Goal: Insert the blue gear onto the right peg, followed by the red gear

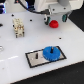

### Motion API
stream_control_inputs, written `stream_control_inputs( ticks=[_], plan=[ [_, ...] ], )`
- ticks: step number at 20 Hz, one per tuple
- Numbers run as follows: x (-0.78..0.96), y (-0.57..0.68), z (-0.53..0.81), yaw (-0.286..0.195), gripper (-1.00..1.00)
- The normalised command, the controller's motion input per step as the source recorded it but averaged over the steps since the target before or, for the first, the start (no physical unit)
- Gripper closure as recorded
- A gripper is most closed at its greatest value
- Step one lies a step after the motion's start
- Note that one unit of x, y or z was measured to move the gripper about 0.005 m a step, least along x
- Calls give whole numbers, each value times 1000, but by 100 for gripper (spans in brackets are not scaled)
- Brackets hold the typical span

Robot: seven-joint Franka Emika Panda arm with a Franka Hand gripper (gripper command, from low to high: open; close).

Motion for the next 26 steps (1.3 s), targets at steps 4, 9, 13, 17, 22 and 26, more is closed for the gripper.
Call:
stream_control_inputs(
  ticks=[4, 9, 13, 17, 22, 26],
  plan=[
    [-243, -20, -266, 0, -100],
    [-163, 11, -105, 0, 100],
    [-82, 9, -37, 0, 100],
    [-21, 5, -2, 0, 100],
    [19, 7, 313, 0, 100],
    [230, 2, 612, 0, 100]
  ],
)
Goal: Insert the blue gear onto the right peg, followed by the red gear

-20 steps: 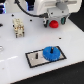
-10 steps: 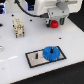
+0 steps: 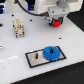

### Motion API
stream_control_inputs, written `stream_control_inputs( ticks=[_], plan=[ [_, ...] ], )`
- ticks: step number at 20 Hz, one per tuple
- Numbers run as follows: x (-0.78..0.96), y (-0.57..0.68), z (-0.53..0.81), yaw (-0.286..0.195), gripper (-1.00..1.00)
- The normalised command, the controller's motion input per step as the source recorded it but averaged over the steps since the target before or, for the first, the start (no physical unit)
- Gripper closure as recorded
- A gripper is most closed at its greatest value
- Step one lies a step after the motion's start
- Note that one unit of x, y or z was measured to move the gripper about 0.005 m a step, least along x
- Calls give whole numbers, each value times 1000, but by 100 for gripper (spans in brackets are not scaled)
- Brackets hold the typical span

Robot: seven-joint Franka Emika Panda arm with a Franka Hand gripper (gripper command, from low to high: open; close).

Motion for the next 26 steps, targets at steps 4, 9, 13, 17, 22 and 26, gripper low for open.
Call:
stream_control_inputs(
  ticks=[4, 9, 13, 17, 22, 26],
  plan=[
    [376, -52, 587, 0, 100],
    [497, -125, 541, 0, 100],
    [629, -209, 543, 0, 100],
    [657, -239, 525, 0, 100],
    [695, -206, 487, 0, 100],
    [731, -192, 427, 0, 100]
  ],
)
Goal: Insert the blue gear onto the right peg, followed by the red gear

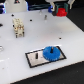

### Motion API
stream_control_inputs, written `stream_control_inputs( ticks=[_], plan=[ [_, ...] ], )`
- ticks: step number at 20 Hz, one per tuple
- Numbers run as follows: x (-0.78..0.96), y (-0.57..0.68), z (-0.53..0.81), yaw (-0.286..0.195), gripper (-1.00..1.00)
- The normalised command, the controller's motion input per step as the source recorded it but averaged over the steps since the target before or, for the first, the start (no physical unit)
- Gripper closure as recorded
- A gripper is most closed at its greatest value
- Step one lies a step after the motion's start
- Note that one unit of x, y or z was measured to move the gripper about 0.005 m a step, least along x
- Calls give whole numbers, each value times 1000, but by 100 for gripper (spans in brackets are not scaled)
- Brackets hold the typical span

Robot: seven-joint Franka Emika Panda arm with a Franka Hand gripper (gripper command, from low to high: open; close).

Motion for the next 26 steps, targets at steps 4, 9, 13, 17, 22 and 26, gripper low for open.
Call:
stream_control_inputs(
  ticks=[4, 9, 13, 17, 22, 26],
  plan=[
    [766, -192, 365, 0, 100],
    [808, -158, 327, 0, 100],
    [812, -166, 289, 0, 100],
    [813, -200, 262, 0, 100],
    [796, -226, 201, 0, 100],
    [778, -255, 132, 0, 100]
  ],
)
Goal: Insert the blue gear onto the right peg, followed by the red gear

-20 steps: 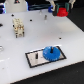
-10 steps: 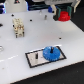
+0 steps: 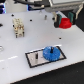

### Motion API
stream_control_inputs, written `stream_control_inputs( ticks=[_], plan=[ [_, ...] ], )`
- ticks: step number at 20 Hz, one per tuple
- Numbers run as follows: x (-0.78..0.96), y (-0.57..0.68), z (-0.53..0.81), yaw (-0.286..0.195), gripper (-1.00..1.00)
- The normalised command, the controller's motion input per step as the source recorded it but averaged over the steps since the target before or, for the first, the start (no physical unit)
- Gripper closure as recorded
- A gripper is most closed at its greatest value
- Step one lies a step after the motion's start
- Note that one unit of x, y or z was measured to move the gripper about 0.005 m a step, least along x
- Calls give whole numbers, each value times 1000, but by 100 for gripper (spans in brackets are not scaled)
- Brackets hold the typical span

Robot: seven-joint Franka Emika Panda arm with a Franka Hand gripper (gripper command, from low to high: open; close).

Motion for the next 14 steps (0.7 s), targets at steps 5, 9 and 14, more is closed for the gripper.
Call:
stream_control_inputs(
  ticks=[5, 9, 14],
  plan=[
    [699, -263, 46, 0, 100],
    [578, -253, -3, 0, 100],
    [394, -228, -47, 0, 100]
  ],
)
